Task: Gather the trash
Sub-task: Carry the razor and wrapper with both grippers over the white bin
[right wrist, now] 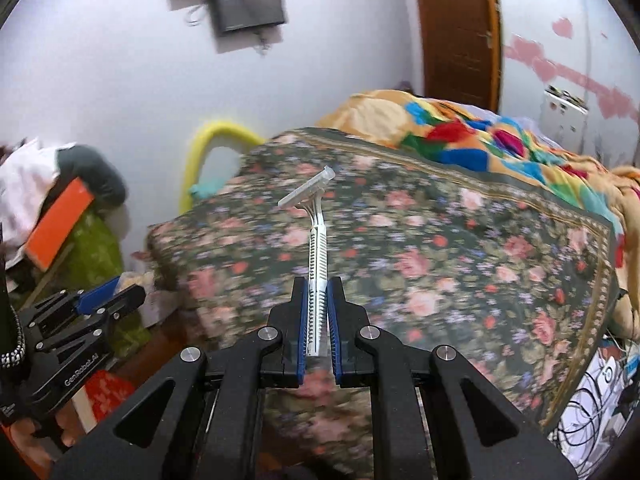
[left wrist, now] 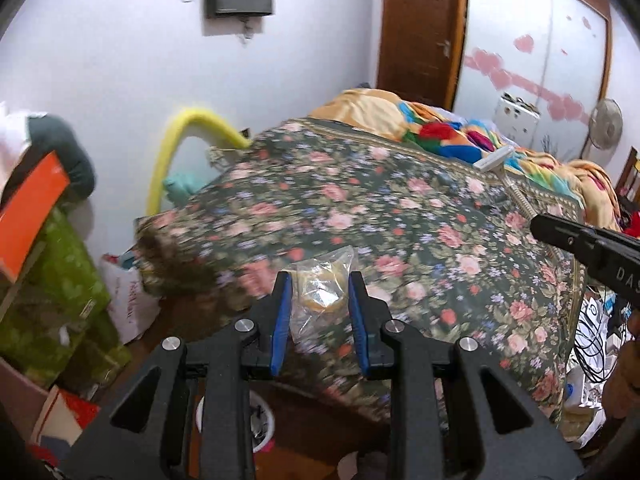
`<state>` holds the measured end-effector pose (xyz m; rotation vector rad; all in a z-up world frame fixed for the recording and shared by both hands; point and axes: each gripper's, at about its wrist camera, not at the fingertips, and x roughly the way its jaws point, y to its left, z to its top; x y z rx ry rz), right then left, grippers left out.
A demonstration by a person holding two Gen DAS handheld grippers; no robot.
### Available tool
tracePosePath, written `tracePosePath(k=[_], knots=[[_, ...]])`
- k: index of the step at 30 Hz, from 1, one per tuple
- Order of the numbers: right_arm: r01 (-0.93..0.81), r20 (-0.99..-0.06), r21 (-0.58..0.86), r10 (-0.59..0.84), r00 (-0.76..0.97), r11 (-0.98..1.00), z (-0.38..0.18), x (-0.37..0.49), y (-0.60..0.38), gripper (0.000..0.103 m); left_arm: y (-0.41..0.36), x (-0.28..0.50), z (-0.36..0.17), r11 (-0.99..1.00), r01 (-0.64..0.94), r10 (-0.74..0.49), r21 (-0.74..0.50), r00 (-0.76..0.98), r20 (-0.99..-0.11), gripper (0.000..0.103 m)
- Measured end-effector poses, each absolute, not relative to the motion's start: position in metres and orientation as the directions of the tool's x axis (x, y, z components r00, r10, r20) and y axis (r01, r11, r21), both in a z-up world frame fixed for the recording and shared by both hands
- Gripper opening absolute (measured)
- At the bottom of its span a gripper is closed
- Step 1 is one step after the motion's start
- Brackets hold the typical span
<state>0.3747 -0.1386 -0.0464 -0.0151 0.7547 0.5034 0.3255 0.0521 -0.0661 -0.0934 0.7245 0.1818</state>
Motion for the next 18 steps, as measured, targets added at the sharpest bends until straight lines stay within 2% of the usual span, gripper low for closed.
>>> tracePosePath(k=[8, 18], knots=[[-0.587, -0.671, 0.166, 0.526, 0.522, 0.793, -0.05, 0.321, -0.06, 0.009, 0.118, 0.256, -0.079, 0.945, -0.326, 0.217, -0.03, 0.693, -0.688, 0.027], [-0.715, -0.749, 0.13, 0.541, 0.383, 0.687, -0.083, 0.285, 0.029, 0.009, 0.185, 0.204, -0.116, 0.889, -0.452, 0.261, -0.066, 0.621, -0.739, 0.027]])
